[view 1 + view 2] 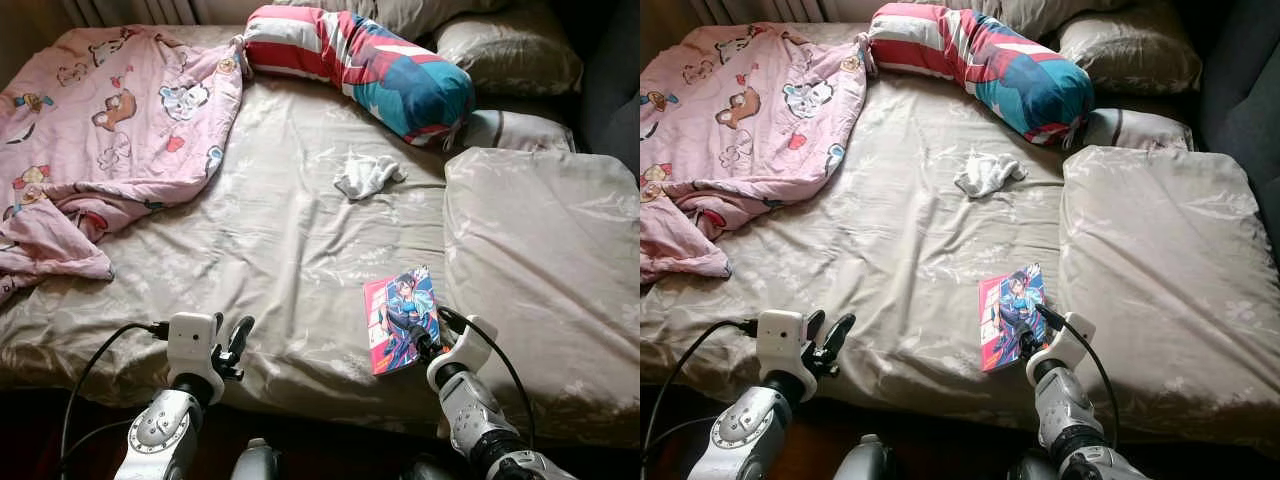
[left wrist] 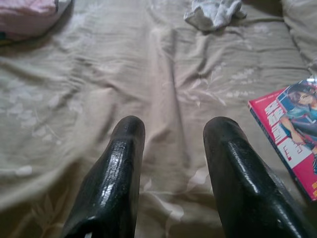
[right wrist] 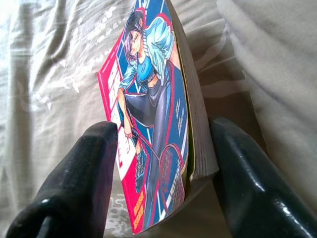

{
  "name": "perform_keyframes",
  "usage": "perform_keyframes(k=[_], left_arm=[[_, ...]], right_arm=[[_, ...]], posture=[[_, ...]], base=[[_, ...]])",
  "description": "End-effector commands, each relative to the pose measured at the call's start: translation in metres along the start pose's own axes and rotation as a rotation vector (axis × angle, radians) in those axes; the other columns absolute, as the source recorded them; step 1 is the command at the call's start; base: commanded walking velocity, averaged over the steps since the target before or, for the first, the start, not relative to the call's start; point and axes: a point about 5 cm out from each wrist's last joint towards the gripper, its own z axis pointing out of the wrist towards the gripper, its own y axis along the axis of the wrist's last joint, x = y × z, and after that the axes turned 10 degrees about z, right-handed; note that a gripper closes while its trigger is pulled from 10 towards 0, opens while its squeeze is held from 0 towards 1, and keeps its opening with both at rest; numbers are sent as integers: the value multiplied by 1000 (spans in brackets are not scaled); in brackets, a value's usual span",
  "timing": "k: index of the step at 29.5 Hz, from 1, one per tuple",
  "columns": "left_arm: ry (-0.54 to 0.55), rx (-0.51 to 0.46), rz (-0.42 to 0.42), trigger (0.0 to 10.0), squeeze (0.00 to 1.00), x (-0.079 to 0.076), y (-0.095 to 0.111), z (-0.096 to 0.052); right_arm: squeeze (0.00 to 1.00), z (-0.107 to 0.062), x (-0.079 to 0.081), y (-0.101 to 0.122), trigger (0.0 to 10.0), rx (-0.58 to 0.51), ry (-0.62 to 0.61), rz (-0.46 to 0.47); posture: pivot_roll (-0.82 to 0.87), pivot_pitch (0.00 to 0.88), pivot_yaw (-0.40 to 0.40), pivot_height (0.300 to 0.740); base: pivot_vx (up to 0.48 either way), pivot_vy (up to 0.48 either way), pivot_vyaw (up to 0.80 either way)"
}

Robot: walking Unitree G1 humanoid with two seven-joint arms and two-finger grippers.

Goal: Clean up the room

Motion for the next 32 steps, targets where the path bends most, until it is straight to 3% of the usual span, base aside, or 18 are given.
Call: perform_keyframes(k=[1, 6, 13, 14, 15, 22, 28, 32], left_arm=[[-5, 23, 4, 10000, 0, -2, -6, -2], [-5, 19, 5, 10000, 0, -2, -6, 0], [0, 12, 9, 10000, 0, -1, -4, 2], [0, 12, 8, 10000, 0, -1, -4, 3], [-1, 11, 7, 10000, 0, -2, -4, 4], [-5, 8, 3, 10000, 0, -4, -4, 6], [0, 2, 1, 10000, 0, -3, -5, 9], [20, -16, -16, 10000, 0, -3, -4, 13]], right_arm=[[1000, -2, -1, -9, 10000, 33, -7, -13], [1000, -5, -2, -27, 10000, 114, -1, -22], [1000, -5, -3, -27, 10000, 115, -5, -25], [941, -5, -3, -26, 10000, 112, -12, -31], [0, -5, -5, -24, 10000, 103, -28, -53], [0, -4, -8, -13, 10000, 53, -48, -59], [0, -1, -1, -3, 10000, -3, -29, -218], [0, -2, 11, 8, 10000, -115, 49, -355]], posture=[[160, 336, 45, 656], [158, 327, 45, 656], [155, 323, 45, 656], [154, 322, 45, 656], [151, 320, 44, 656], [150, 314, 43, 656], [143, 291, 32, 656], [127, 262, 10, 656]], base=[[0, 0, 0], [0, 0, 0], [0, 0, 0], [0, 0, 0], [0, 0, 0], [0, 0, 0], [0, 0, 0], [0, 0, 0]])
